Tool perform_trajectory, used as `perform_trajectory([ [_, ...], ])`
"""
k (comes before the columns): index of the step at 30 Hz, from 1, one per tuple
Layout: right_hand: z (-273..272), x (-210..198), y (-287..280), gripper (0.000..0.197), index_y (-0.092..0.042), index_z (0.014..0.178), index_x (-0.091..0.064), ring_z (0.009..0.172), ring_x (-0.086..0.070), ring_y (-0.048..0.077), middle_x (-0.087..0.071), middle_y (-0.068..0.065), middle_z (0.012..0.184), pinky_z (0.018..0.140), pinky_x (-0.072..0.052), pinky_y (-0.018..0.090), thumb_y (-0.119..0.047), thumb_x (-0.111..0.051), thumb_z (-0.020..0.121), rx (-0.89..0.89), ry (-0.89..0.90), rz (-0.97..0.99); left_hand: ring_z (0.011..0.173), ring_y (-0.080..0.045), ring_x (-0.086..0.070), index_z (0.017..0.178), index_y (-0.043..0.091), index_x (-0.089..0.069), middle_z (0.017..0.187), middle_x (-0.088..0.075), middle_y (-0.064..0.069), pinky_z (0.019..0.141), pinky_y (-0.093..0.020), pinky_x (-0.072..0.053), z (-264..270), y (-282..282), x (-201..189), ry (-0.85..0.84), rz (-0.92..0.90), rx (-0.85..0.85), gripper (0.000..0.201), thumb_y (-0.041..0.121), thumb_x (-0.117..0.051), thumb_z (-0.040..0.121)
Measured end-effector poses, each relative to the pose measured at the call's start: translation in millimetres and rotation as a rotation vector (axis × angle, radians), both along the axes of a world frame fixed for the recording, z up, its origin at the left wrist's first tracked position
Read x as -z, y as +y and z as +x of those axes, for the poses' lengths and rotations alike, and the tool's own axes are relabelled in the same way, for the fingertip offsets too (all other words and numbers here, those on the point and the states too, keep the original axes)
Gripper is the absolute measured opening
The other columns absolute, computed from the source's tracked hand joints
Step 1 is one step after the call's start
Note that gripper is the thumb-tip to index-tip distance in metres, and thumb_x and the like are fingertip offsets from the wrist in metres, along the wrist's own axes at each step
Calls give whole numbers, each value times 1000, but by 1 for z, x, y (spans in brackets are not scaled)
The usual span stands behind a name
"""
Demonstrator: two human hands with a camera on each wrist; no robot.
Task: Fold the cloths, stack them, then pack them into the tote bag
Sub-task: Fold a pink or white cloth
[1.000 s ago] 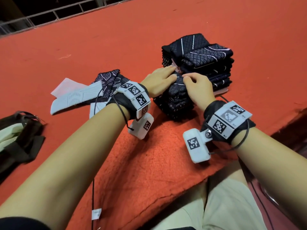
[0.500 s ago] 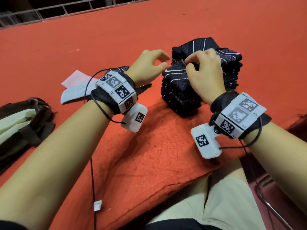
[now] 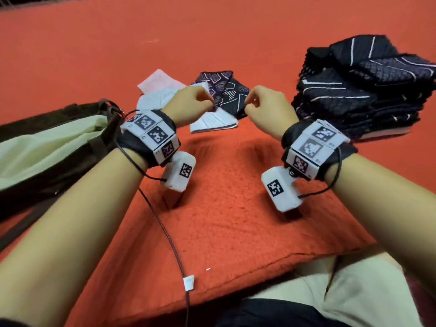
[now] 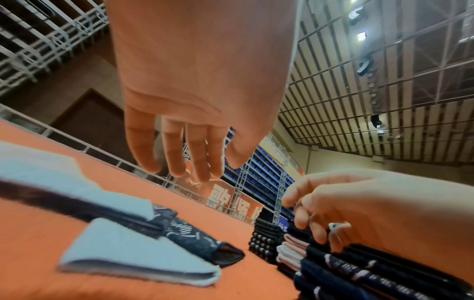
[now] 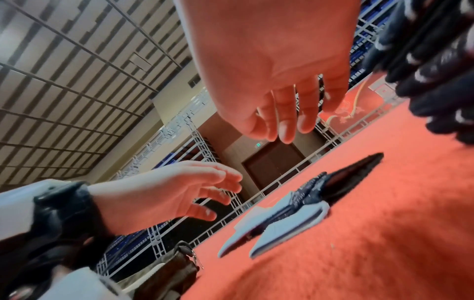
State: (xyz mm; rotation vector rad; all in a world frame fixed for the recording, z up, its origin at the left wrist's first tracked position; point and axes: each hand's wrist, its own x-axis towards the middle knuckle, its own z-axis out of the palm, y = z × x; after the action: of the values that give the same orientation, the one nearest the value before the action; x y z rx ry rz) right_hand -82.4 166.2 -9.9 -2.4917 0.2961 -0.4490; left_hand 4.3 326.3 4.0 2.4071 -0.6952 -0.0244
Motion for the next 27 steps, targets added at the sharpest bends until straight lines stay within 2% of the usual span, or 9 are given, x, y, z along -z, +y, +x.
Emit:
perform_trajectory([
  [5,35,25,9,13,-10,77,-56,72,-50,25,-54,12,78,66,-38,30,-14,-47,85,4,213,82,50,-17,-46,78,11,-56,60,-45,-6,44,-19,-40,22,17,30,246,117,-161,13,16,-50,88],
  [8,50,38,8,23,-9,63,-54,45,-54,13,-58,12,73,48,-47,26,-16,-47,85,43,294,182,46,-22,-41,75,7,-56,68,-46,-11,49,-24,-38,35,21,45,385,86,-286,19,18,-49,89],
  [11,61,46,7,22,-7,69,-55,60,-58,23,-61,12,76,47,-44,28,-18,-47,86,66,356,213,40,-17,-46,85,8,-54,75,-49,-9,41,-17,-34,42,22,48,474,105,-329,18,23,-47,92],
  [14,71,48,7,24,-8,67,-51,45,-56,20,-60,5,63,34,-41,18,-18,-45,88,89,372,316,19,-6,-32,68,13,-42,56,-43,-3,30,-5,-22,47,20,46,542,118,-303,29,25,-45,94],
  [16,76,46,7,24,-8,67,-49,31,-52,12,-59,3,57,30,-36,12,-18,-45,89,89,383,343,23,-7,-36,64,13,-40,43,-44,0,31,-7,-23,49,19,43,549,140,-305,33,26,-45,94],
  [19,81,43,8,24,-10,64,-51,21,-43,5,-56,-2,38,28,-29,8,-14,-49,87,102,414,315,56,-17,-49,68,10,-48,65,-53,-4,47,-22,-31,51,15,38,492,205,-317,32,30,-48,94],
  [22,81,41,9,26,-10,59,-52,20,-38,5,-50,-6,29,30,-29,8,-9,-53,84,106,471,316,56,-15,-44,60,8,-47,60,-50,-4,50,-23,-32,51,13,36,415,302,-325,37,27,-53,91],
  [25,76,37,13,27,-9,54,-52,25,-39,8,-50,-4,31,32,-30,8,-8,-53,81,80,484,273,75,-17,-56,81,2,-59,80,-57,-5,65,-22,-42,49,16,36,434,311,-290,30,30,-56,92],
  [27,68,31,18,28,-9,52,-52,29,-39,10,-49,-4,32,32,-30,9,-9,-54,80,29,506,228,63,-16,-50,75,9,-56,74,-53,-6,56,-22,-40,46,22,33,494,285,-257,27,29,-55,93],
])
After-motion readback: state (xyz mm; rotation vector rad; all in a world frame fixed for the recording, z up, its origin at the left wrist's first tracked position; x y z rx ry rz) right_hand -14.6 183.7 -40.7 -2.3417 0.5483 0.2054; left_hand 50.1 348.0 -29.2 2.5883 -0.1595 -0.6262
